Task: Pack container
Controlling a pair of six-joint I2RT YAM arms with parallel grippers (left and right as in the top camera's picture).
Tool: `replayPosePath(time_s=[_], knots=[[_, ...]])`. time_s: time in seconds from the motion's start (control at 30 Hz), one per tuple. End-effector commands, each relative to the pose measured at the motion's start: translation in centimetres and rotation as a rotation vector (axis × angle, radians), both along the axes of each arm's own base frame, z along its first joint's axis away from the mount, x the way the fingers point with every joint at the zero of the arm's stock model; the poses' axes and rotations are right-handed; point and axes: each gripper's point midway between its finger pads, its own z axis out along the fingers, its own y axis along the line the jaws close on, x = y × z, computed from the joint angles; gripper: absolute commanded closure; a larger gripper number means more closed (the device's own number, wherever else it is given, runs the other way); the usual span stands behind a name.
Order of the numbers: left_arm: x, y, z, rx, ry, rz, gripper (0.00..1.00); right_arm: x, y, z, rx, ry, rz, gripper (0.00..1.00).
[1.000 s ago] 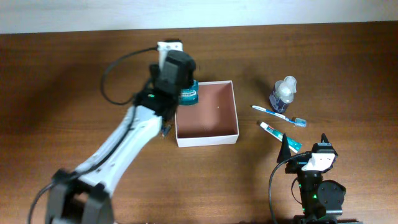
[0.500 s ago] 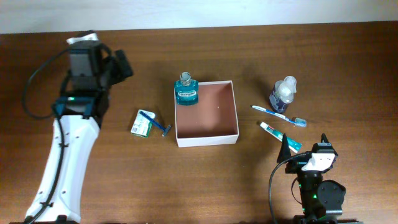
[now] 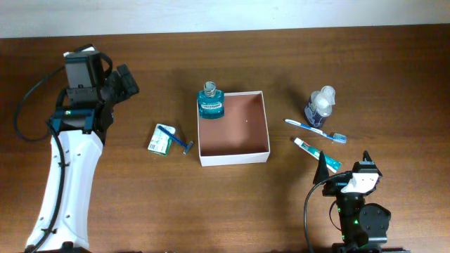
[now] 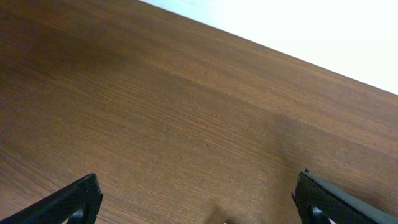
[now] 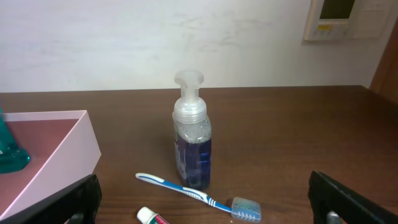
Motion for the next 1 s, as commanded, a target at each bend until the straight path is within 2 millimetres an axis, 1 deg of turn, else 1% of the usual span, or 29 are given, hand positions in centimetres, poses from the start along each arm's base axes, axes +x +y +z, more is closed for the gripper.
replayPosePath(time_s=[0.0, 0.07, 0.1, 0.17, 0.23, 0.27, 0.33, 0.4, 0.47, 0.53, 0.63, 0.7, 0.73, 0.77, 0.87, 0.93, 0.97], knots=[[0.2, 0.0, 0.6, -0.005, -0.013, -0.004, 0.01, 0.0, 0.3, 0.1, 0.009, -0.009, 0.011, 0.01], [0.2, 0.0, 0.6, -0.005, -0.013, -0.004, 0.01, 0.0, 1.1, 0.3, 0.020, -0.017, 0.061, 0.01], [0.2, 0.0, 0.6, -0.006, -0.013, -0.004, 0.01, 0.0, 1.9, 0.5, 0.025, -0.027, 0.105, 0.01], [0.2, 0.0, 0.6, -0.005, -0.013, -0.004, 0.01, -0.2, 2.6, 1.2, 0.028, -0.036, 0.147, 0.01], [0.2, 0.0, 0.6, -0.005, -0.013, -0.004, 0.01, -0.4, 2.4, 2.4, 0.026, -0.033, 0.133, 0.01], [0.2, 0.0, 0.6, -0.005, -0.013, -0.004, 0.01, -0.6, 1.6, 3.6, 0.024, -0.025, 0.089, 0.01], [0.2, 0.0, 0.6, -0.005, -0.013, -0.004, 0.01, -0.9, 0.8, 5.9, 0.021, -0.014, 0.038, 0.01], [0.2, 0.0, 0.6, -0.005, -0.013, -0.004, 0.01, -1.0, 0.3, 8.3, 0.020, 0.000, 0.012, 0.01], [0.2, 0.0, 0.6, -0.005, -0.013, -0.004, 0.01, -0.8, -0.1, 10.8, 0.025, 0.051, -0.014, 0.01], [0.2, 0.0, 0.6, -0.005, -0.013, -0.004, 0.01, -0.1, -0.5, 12.6, 0.030, 0.131, -0.037, 0.01], [0.2, 0.0, 0.6, -0.005, -0.013, -0.004, 0.01, 1.8, -0.5, 14.3, 0.031, 0.285, -0.037, 0.01], [0.2, 0.0, 0.6, -0.005, -0.013, -0.004, 0.01, 3.4, -0.4, 14.6, 0.034, 0.395, -0.028, 0.01], [0.2, 0.0, 0.6, -0.005, -0.013, -0.004, 0.01, 4.9, -0.3, 15.0, 0.037, 0.457, -0.024, 0.01], [0.2, 0.0, 0.6, -0.005, -0.013, -0.004, 0.01, 5.9, -0.4, 15.0, 0.037, 0.494, -0.025, 0.02], [0.2, 0.0, 0.6, -0.005, -0.013, -0.004, 0.01, 8.3, -0.5, 13.7, 0.038, 0.601, -0.027, 0.01], [0.2, 0.0, 0.6, -0.005, -0.013, -0.004, 0.01, 10.0, -0.5, 12.1, 0.039, 0.658, -0.027, 0.01], [0.2, 0.0, 0.6, -0.005, -0.013, -0.004, 0.01, 10.6, -0.5, 10.9, 0.040, 0.696, -0.028, 0.01]])
